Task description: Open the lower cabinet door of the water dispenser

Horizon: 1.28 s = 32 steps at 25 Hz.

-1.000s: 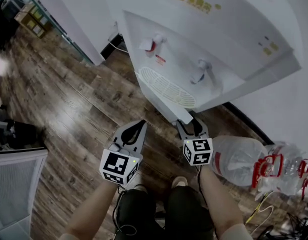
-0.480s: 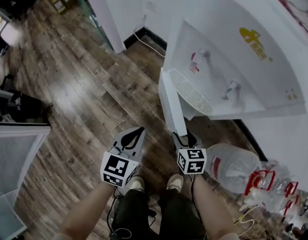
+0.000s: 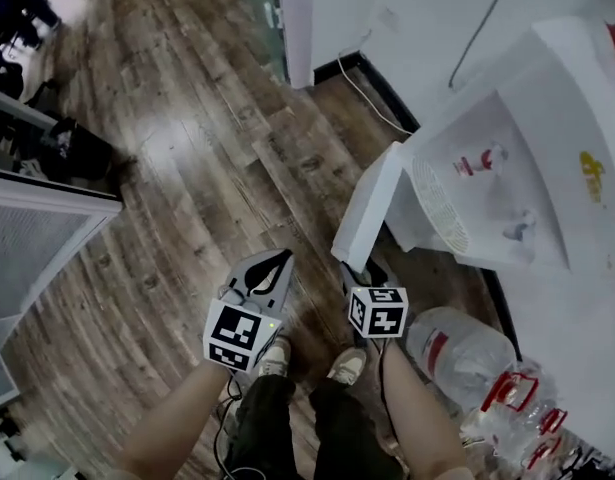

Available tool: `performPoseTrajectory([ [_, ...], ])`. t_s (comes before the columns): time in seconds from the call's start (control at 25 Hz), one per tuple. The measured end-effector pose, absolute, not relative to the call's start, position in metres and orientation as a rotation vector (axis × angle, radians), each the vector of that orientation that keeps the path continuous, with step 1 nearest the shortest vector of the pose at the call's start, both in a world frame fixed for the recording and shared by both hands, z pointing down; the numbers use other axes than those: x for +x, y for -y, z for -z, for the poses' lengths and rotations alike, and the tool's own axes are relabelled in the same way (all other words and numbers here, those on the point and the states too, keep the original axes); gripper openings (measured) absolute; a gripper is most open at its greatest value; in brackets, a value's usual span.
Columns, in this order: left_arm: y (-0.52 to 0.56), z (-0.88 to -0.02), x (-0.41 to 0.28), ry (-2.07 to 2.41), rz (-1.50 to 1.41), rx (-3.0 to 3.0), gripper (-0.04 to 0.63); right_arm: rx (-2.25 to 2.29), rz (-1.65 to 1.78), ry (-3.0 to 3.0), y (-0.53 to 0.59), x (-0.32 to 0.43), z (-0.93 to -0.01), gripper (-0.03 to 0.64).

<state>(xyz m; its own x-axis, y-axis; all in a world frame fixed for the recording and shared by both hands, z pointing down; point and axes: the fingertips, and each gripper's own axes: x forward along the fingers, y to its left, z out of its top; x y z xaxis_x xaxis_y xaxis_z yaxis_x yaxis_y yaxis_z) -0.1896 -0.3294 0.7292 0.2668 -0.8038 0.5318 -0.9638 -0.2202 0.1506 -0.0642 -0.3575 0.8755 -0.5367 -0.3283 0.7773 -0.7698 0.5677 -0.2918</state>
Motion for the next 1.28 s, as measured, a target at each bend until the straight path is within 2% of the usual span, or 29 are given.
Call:
performPoseTrajectory([
  [0.4,0.322,-0.731,-0.243,1.677,-0.446,2.002,0.005,0.703,-0.767,2.183,0.364,-0.15,-0.87,0.241],
  [0.52,0.321,-0.73,-0.251,1.684,-0.456,1.997,0.005,0.665,-0.754,2.228,0.367,-0.171,-0.866,0.261],
  [0.64,0.321,-0.729,-0.254,1.685,-0.472,2.002,0.005,0.597,-0.747,2.3,0.367,-0.193,-0.863,0.319],
  [0.92,0.325,-0.724,-0.255,1.669,-0.461,2.013,0.005,0.606,-0.772,2.298,0.368,-0.187,-0.862,0.348],
  [1.28,0.327,-0.68,-0.233,1.584,-0.491,2.068,0.005,0.72,-0.735,2.273,0.354,-0.121,-0.797,0.155],
])
